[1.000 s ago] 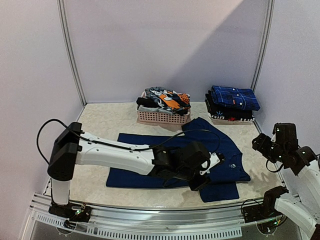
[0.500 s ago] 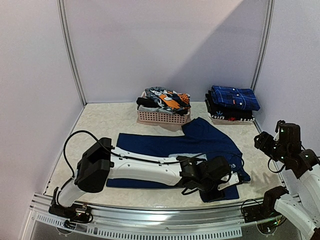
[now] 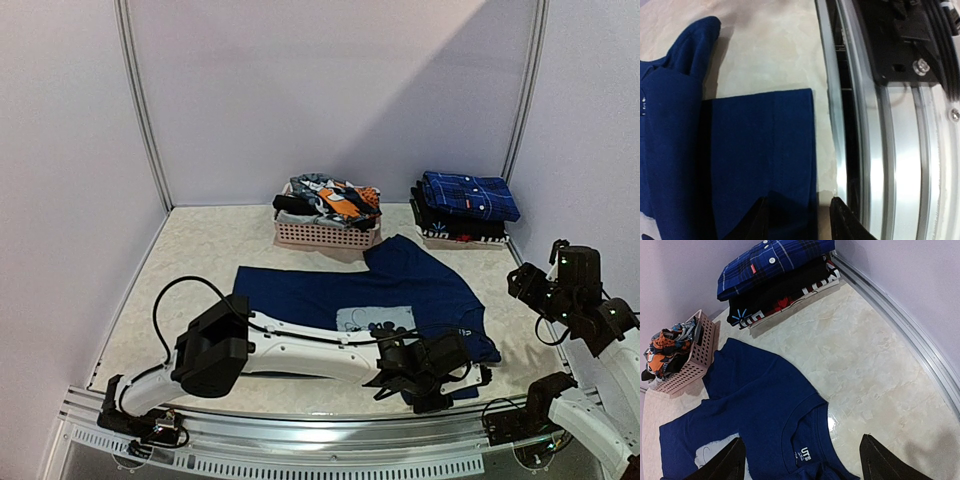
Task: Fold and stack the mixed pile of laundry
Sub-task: Pick up the crumpled T-shirt from the center of the board.
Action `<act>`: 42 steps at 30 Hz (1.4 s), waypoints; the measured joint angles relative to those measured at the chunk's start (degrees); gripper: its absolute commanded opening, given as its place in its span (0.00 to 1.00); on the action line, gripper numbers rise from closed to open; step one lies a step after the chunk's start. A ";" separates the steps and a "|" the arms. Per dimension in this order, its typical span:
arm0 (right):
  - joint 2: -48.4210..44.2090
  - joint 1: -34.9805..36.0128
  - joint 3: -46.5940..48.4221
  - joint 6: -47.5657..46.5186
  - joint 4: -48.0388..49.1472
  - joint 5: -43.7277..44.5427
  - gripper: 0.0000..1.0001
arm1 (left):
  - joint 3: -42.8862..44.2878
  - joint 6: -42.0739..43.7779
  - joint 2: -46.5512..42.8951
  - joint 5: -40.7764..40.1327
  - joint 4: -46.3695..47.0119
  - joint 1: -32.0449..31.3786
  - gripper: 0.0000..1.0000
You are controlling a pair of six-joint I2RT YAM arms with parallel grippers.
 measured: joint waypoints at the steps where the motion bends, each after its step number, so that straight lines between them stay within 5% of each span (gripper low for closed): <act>1: 0.00 0.00 0.00 -0.02 0.00 -0.02 0.79 | 0.37 0.07 0.15 -0.52 -0.11 -0.02 0.42; 9: 0.63 0.00 -0.02 -0.28 0.81 -0.02 0.79 | 1.68 0.79 1.36 -3.69 0.79 -0.07 0.30; 21: 1.46 0.00 -0.07 -0.48 1.27 -0.02 0.79 | 0.98 1.73 2.21 -7.69 5.29 -0.17 0.00; 42: 1.73 0.00 -0.42 -0.44 1.66 0.92 0.79 | -7.52 -0.90 -2.10 -6.97 11.65 -0.17 0.00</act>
